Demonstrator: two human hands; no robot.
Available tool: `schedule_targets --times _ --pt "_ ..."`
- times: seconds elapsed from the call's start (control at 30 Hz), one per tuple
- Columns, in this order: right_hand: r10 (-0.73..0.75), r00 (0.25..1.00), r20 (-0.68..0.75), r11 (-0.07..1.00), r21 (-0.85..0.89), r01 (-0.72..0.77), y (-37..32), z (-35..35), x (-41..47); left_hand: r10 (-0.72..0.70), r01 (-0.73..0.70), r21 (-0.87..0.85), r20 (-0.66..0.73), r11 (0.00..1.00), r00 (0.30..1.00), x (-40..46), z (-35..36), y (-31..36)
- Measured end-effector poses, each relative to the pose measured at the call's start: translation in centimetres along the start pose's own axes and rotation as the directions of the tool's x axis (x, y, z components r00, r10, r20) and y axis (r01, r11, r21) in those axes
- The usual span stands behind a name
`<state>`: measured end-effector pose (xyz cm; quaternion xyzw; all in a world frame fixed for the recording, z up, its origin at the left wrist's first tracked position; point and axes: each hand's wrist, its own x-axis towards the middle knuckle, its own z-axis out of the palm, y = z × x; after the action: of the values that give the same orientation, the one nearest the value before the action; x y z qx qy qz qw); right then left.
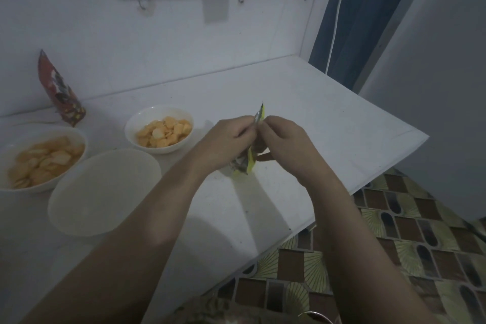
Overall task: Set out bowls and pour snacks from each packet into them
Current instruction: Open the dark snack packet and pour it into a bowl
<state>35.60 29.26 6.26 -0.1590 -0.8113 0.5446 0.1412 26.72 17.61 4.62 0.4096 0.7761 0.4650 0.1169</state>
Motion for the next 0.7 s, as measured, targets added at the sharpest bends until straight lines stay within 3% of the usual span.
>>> schedule_targets --times 0.1,0.27,0.37,0.47,0.6,0.7 --pt "-0.054 0.996 -0.07 0.998 -0.033 0.052 0.2 0.6 0.4 0.001 -0.003 -0.029 -0.046 1.0 0.999 0.1 0.1 0.2" --pt "-0.104 0.976 -0.19 0.993 -0.076 0.09 0.3 1.2 0.5 -0.082 0.036 -0.254 -0.172 0.967 0.982 0.0 1.6 -0.1" --pt "-0.074 0.98 -0.182 0.997 -0.017 0.073 0.4 1.5 0.8 -0.158 0.078 -0.364 -0.197 0.928 0.968 0.2 2.0 0.0" --pt "-0.016 0.993 -0.116 0.997 0.075 0.025 0.7 1.3 1.1 -0.134 0.086 -0.324 -0.128 0.942 0.983 0.5 1.4 -0.8" --pt "-0.069 0.983 -0.171 0.997 -0.042 0.063 0.5 0.7 1.1 -0.009 0.012 -0.134 0.023 0.991 1.0 0.7 0.9 -0.6" --pt "-0.1 0.984 -0.15 0.993 -0.077 0.09 0.3 0.1 1.5 -0.016 0.017 -0.138 0.007 0.99 1.0 0.7 1.1 -0.1"
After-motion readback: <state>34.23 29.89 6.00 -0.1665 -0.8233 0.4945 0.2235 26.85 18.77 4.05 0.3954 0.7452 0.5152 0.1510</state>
